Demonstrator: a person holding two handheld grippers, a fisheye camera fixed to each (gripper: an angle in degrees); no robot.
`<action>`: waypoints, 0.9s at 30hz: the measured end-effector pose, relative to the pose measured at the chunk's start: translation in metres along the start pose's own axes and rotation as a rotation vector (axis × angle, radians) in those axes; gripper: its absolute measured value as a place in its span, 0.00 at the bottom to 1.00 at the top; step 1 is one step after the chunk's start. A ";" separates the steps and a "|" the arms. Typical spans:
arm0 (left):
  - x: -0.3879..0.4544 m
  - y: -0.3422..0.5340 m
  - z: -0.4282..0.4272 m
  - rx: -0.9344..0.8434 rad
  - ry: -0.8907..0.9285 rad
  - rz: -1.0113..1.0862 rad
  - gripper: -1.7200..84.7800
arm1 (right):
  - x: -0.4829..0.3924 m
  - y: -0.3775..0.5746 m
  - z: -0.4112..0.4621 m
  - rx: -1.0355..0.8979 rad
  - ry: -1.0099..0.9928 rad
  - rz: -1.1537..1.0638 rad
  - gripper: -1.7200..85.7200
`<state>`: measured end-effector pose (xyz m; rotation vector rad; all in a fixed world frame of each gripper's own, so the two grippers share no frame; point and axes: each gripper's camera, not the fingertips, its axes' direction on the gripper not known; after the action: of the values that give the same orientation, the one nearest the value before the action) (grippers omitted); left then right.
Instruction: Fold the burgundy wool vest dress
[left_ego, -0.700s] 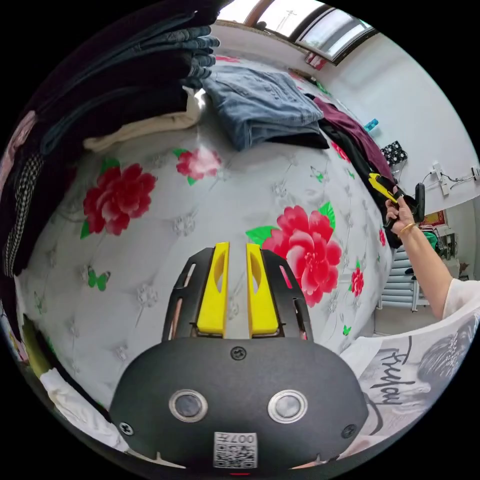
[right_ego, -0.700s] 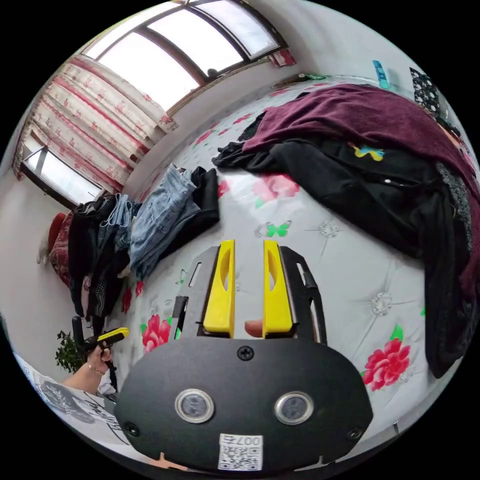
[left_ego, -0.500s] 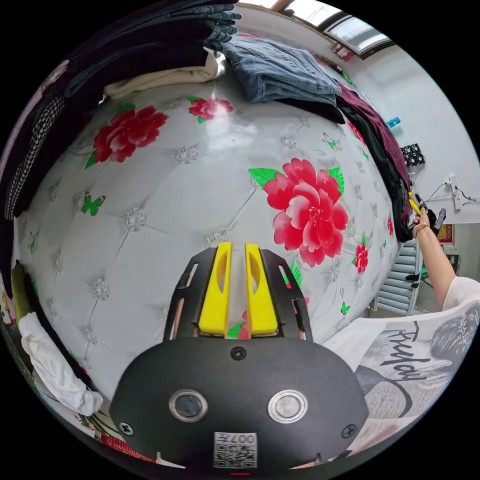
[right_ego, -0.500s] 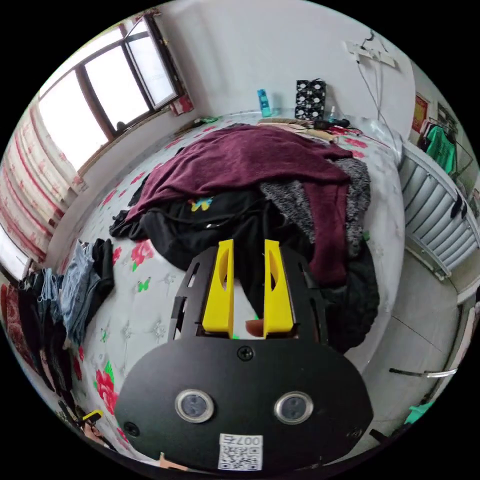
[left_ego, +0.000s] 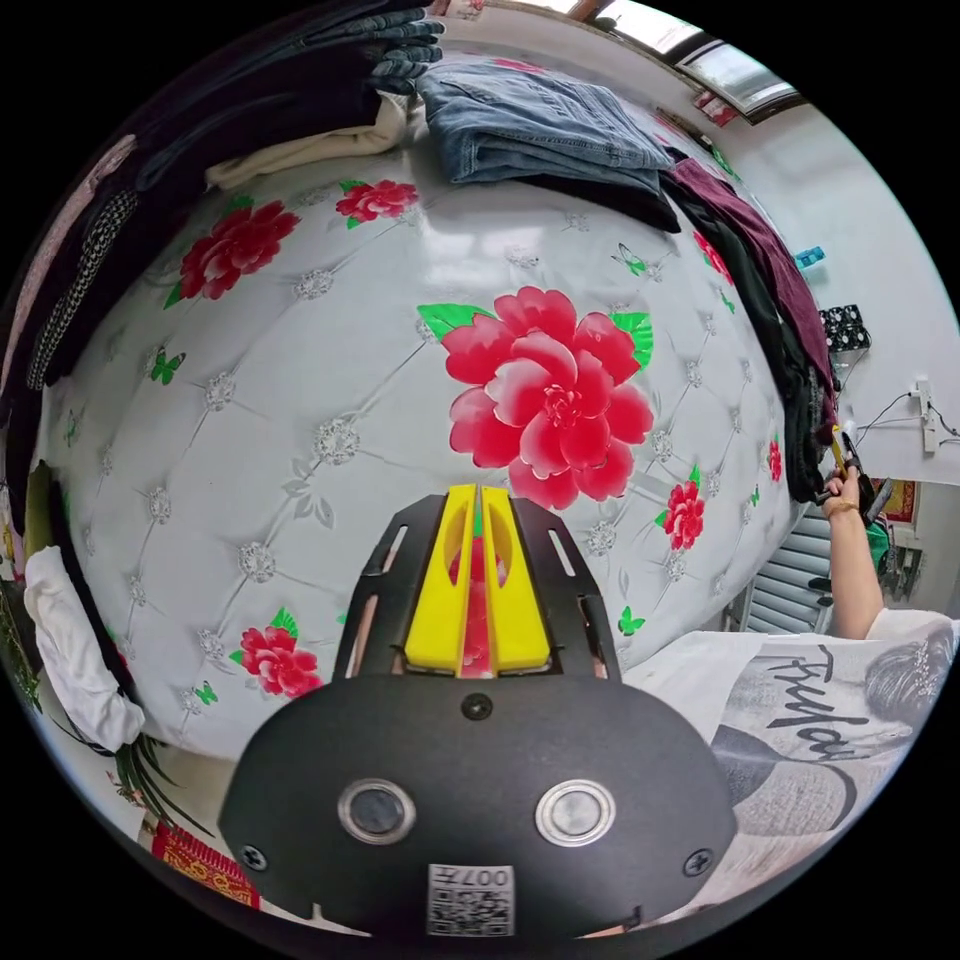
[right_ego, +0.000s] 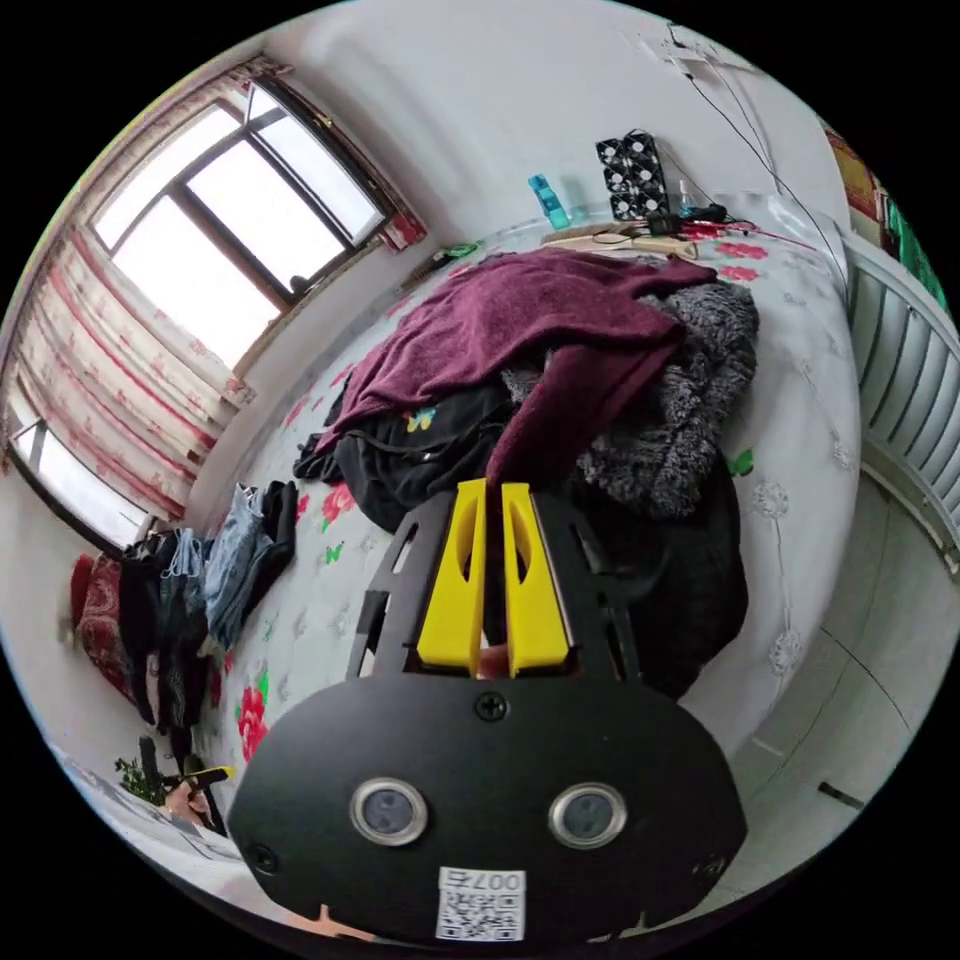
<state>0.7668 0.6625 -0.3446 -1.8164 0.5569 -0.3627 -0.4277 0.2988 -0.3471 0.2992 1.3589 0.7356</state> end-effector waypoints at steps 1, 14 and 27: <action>0.001 0.002 0.000 0.001 0.003 -0.006 0.01 | -0.009 0.002 -0.017 0.013 -0.110 -0.052 0.02; 0.057 0.020 -0.026 -0.017 0.033 -0.006 0.02 | -0.235 0.203 -0.070 -0.613 -1.243 -0.993 0.03; 0.022 0.031 -0.117 0.136 -0.014 -0.321 0.07 | -0.142 0.192 0.017 -0.571 -0.736 -0.901 0.13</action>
<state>0.7198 0.5491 -0.3390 -1.7746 0.2229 -0.5904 -0.4741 0.3555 -0.1197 -0.4547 0.4355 0.1714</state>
